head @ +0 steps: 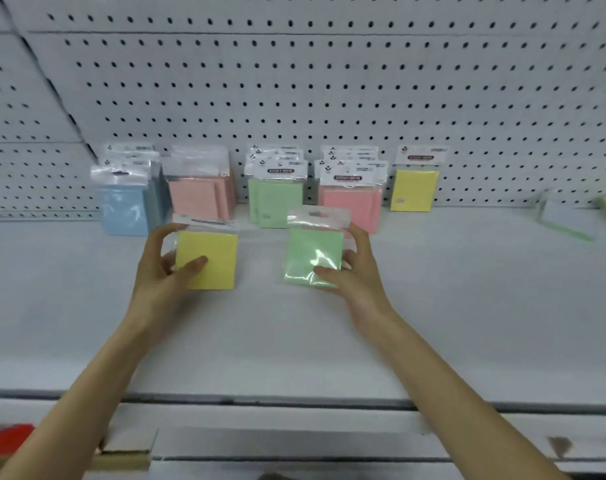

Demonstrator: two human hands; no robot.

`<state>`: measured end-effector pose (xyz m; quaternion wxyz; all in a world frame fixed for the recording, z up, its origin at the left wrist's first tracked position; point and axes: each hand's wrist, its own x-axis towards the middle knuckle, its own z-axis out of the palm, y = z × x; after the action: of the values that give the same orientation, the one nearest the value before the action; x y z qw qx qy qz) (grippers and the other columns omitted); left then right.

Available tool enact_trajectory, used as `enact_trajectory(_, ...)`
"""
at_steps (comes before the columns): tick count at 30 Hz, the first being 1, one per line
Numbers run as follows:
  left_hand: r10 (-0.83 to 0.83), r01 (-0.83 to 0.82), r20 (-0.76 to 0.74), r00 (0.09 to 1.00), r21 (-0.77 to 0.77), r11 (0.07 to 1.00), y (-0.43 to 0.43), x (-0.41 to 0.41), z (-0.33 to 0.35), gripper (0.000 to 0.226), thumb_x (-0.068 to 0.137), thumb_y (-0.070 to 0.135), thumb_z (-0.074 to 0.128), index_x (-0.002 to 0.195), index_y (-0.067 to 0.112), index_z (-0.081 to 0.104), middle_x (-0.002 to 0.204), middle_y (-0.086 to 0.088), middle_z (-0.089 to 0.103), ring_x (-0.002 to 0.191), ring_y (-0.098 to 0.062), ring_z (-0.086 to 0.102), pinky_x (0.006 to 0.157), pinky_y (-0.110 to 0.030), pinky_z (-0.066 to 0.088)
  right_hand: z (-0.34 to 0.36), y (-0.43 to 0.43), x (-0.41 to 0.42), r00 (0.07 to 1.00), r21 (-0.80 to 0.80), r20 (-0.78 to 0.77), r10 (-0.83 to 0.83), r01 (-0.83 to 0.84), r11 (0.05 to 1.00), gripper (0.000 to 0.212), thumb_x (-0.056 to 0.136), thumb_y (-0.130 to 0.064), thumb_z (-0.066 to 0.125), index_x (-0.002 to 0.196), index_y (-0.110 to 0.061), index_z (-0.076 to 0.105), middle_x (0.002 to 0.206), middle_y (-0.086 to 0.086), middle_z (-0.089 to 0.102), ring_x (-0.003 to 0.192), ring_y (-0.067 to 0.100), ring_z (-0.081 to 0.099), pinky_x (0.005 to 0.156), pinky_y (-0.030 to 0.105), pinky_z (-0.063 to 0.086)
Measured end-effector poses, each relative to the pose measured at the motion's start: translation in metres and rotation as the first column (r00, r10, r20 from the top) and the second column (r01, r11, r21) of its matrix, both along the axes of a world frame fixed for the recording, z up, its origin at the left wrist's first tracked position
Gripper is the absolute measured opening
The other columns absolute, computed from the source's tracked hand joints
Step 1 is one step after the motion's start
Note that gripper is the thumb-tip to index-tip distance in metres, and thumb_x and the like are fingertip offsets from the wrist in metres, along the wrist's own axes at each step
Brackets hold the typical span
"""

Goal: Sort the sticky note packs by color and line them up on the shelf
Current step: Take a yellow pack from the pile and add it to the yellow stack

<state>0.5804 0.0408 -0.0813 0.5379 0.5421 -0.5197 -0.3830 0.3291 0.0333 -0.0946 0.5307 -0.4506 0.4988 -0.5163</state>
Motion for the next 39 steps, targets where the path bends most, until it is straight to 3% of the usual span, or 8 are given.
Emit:
enact_trajectory(6, 0.043, -0.043, 0.026, 0.999, -0.006, 0.999, -0.015, 0.042, -0.007, 0.052, 0.087, -0.001, 0.061, 0.107, 0.041, 0.039, 0.087, -0.005, 0.066, 0.060, 0.002, 0.060, 0.057, -0.009, 0.046, -0.004, -0.046, 0.056, 0.925, -0.219, -0.327, -0.194, 0.125, 0.968, 0.075, 0.077, 0.005, 0.065, 0.138, -0.020, 0.031, 0.113, -0.006, 0.055, 0.097, 0.019, 0.058, 0.084, 0.033, 0.049)
enact_trajectory(17, 0.033, -0.034, -0.056, 0.998, -0.014, 0.999, -0.028, 0.057, -0.023, 0.069, 0.085, -0.009, 0.058, 0.127, 0.039, 0.032, 0.099, -0.002, 0.058, 0.074, -0.004, 0.062, 0.067, -0.021, 0.050, -0.006, -0.088, 0.084, 0.632, -0.438, -0.641, -0.435, 0.164, 0.884, 0.079, 0.085, -0.010, 0.066, 0.148, -0.021, 0.020, 0.137, 0.016, 0.032, 0.130, 0.023, 0.024, 0.105, 0.031, 0.028)
enact_trajectory(21, 0.029, -0.029, -0.066, 0.997, -0.009, 1.000, -0.033, 0.057, -0.028, 0.071, 0.085, -0.012, 0.056, 0.136, 0.031, 0.027, 0.104, -0.003, 0.057, 0.081, -0.011, 0.059, 0.064, -0.014, 0.050, -0.018, -0.100, 0.081, 0.675, -0.426, -0.593, -0.440, 0.200, 0.882, 0.086, 0.081, -0.009, 0.069, 0.149, -0.021, 0.017, 0.142, 0.013, 0.028, 0.134, 0.030, 0.032, 0.108, 0.046, 0.034)
enact_trajectory(27, 0.025, -0.026, -0.080, 0.996, -0.010, 1.000, -0.031, 0.058, -0.027, 0.075, 0.086, -0.012, 0.055, 0.135, 0.038, 0.027, 0.101, 0.004, 0.058, 0.077, -0.005, 0.061, 0.066, -0.017, 0.051, -0.018, -0.099, 0.082, 0.662, -0.417, -0.603, -0.445, 0.215, 0.883, 0.074, 0.084, -0.010, 0.065, 0.145, -0.017, 0.024, 0.146, 0.013, 0.027, 0.140, 0.026, 0.019, 0.114, 0.043, 0.026)
enact_trajectory(30, 0.032, -0.034, -0.098, 0.995, -0.021, 0.999, -0.029, 0.055, -0.024, 0.072, 0.087, -0.011, 0.055, 0.133, 0.037, 0.028, 0.103, 0.004, 0.060, 0.076, -0.006, 0.061, 0.066, -0.018, 0.052, -0.015, -0.091, 0.081, 0.732, -0.479, -0.508, -0.454, 0.199, 0.855, 0.053, 0.087, -0.014, 0.062, 0.133, -0.020, 0.036, 0.116, 0.010, 0.046, 0.097, 0.021, 0.050, 0.092, 0.038, 0.046)
enact_trajectory(33, 0.006, -0.009, -0.137, 0.991, -0.022, 1.000, -0.025, 0.045, -0.019, 0.064, 0.087, -0.011, 0.054, 0.130, 0.032, 0.033, 0.102, 0.000, 0.064, 0.069, -0.004, 0.062, 0.061, -0.017, 0.051, 0.002, -0.069, 0.083, 0.906, -0.350, -0.377, -0.191, 0.052, 0.935, 0.026, 0.088, -0.016, 0.063, 0.113, -0.018, 0.054, 0.083, 0.001, 0.054, 0.072, 0.015, 0.054, 0.073, 0.029, 0.049)
enact_trajectory(36, -0.095, 0.092, -0.160, 0.983, -0.029, 0.995, -0.025, 0.016, -0.012, 0.060, 0.087, -0.010, 0.055, 0.130, 0.027, 0.035, 0.102, -0.003, 0.064, 0.067, -0.008, 0.062, 0.060, -0.019, 0.051, 0.013, -0.048, 0.076, 0.957, -0.174, -0.238, 0.166, -0.210, 0.962, 0.015, 0.090, -0.014, 0.059, 0.105, -0.014, 0.060, 0.088, 0.005, 0.064, 0.076, 0.015, 0.063, 0.073, 0.028, 0.055)
enact_trajectory(39, -0.216, 0.207, -0.152, 0.964, -0.074, 0.975, -0.034, -0.026, -0.002, 0.058, 0.087, -0.009, 0.056, 0.120, 0.034, 0.037, 0.107, 0.001, 0.065, 0.073, -0.010, 0.064, 0.065, -0.024, 0.053, 0.016, -0.035, 0.049, 0.965, -0.166, -0.199, 0.170, -0.205, 0.965, 0.029, 0.084, -0.007, 0.066, 0.112, -0.012, 0.059, 0.089, 0.008, 0.066, 0.076, 0.017, 0.064, 0.069, 0.030, 0.055)
